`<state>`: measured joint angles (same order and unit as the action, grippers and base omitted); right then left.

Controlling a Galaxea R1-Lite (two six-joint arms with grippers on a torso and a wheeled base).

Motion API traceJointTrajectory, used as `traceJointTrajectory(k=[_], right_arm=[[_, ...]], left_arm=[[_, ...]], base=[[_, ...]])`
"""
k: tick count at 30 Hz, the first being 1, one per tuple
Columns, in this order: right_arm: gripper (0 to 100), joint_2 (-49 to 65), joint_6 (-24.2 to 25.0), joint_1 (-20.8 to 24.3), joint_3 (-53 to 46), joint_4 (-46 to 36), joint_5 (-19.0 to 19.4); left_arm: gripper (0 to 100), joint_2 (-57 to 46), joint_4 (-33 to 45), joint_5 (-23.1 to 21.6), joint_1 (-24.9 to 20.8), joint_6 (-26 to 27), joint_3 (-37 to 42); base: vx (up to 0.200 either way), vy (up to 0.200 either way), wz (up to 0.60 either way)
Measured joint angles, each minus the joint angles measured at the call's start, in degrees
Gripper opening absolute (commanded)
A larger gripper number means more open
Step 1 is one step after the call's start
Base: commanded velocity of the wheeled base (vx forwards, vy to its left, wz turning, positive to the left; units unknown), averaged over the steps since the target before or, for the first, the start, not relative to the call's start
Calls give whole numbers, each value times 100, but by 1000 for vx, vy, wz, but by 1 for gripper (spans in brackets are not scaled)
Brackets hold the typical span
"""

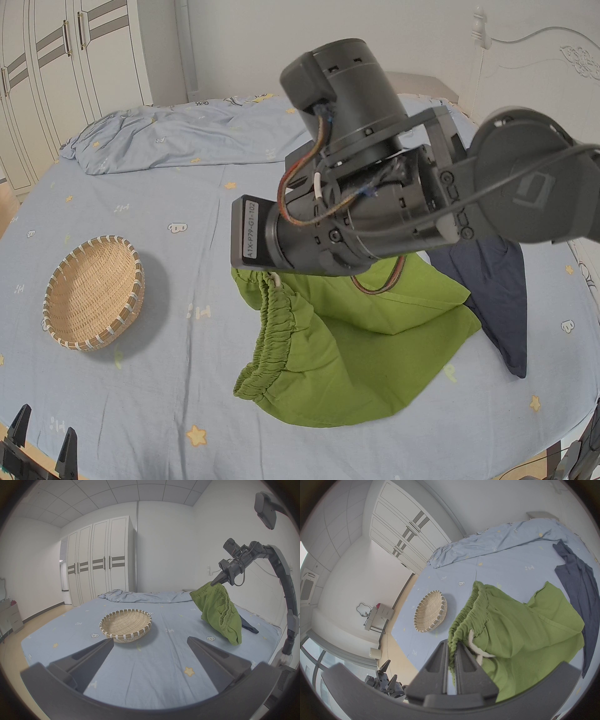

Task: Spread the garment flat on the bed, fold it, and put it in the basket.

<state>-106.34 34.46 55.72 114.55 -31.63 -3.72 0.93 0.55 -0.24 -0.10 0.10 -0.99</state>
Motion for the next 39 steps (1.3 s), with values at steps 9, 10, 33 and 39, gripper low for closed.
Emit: traceJointTrajectory(k=[9,10,33,39], right_arm=[[100,-391,-12,-96,5,196,2],[100,-455,-15,-116,5,274,0],[100,-207,-167,-1129,-811,416,279],[100,513,-488,-1775,-2263,488,796]], left_arm=[[100,0,0,2,2,0,-2],[100,0,0,2,2,0,0],[100,0,-1,2,-1,1,-2],[100,0,0,2,2,0,-2]], base=[[0,0,0],[0,0,0],[0,0,0],[0,0,0]])
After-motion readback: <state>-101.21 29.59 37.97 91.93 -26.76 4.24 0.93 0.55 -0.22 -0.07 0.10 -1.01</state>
